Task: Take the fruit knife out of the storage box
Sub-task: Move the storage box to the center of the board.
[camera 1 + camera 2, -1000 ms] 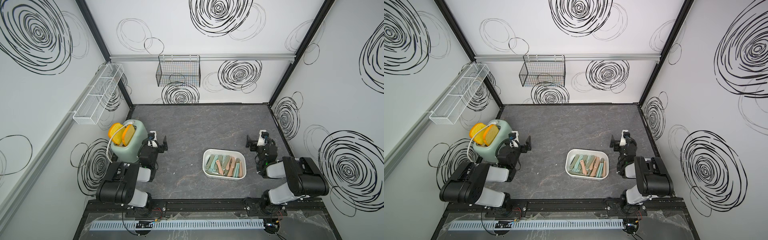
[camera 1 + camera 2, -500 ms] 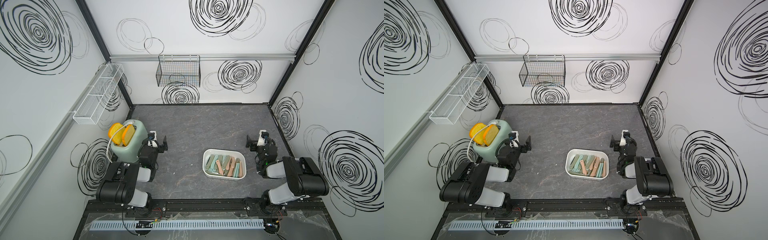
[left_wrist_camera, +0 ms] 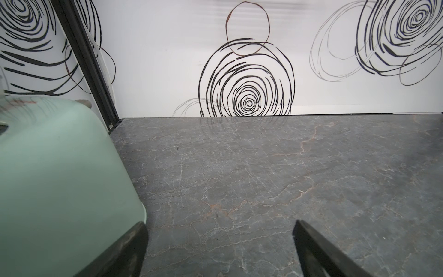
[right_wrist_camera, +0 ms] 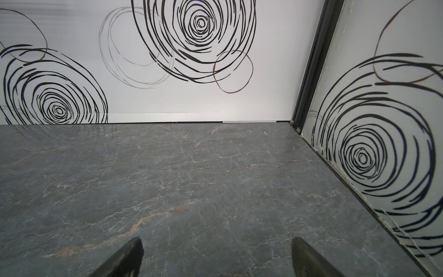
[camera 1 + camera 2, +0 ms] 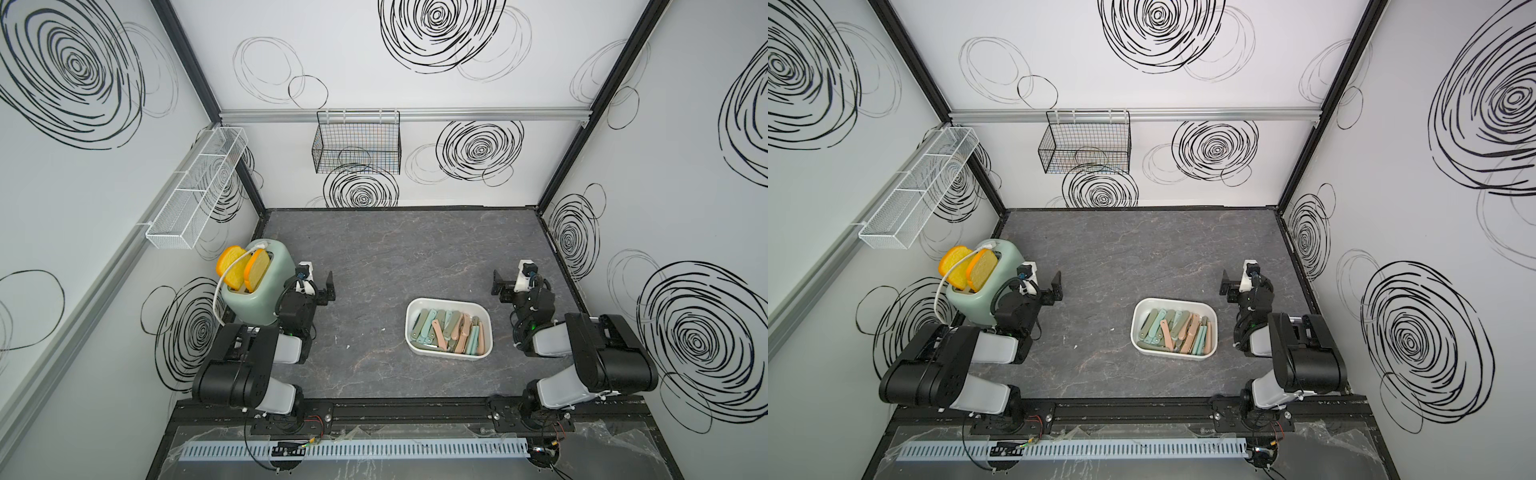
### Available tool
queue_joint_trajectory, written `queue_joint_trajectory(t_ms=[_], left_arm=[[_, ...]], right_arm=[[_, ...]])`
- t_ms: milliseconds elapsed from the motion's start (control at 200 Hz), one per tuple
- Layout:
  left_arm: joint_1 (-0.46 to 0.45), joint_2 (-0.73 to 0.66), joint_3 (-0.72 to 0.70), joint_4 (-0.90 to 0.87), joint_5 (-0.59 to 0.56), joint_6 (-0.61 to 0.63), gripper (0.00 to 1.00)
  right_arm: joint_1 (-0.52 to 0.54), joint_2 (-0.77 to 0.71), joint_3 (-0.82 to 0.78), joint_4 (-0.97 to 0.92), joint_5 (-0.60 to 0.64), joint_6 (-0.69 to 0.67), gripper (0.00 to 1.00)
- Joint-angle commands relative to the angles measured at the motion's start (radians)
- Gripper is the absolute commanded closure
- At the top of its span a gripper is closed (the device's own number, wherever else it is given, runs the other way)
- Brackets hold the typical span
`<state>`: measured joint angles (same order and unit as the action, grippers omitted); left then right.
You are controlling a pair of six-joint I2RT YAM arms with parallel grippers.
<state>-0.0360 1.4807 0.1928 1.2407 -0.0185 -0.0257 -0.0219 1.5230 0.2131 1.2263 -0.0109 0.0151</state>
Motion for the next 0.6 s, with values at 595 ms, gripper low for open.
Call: queue_joint_trajectory(t_ms=[595], left_arm=[[-0.03, -0.036, 0.039, 0.001, -0.051, 0.031, 0.02]], right_arm=[[0.01, -0.013, 0.0, 0.018, 0.016, -0.004, 0.01]])
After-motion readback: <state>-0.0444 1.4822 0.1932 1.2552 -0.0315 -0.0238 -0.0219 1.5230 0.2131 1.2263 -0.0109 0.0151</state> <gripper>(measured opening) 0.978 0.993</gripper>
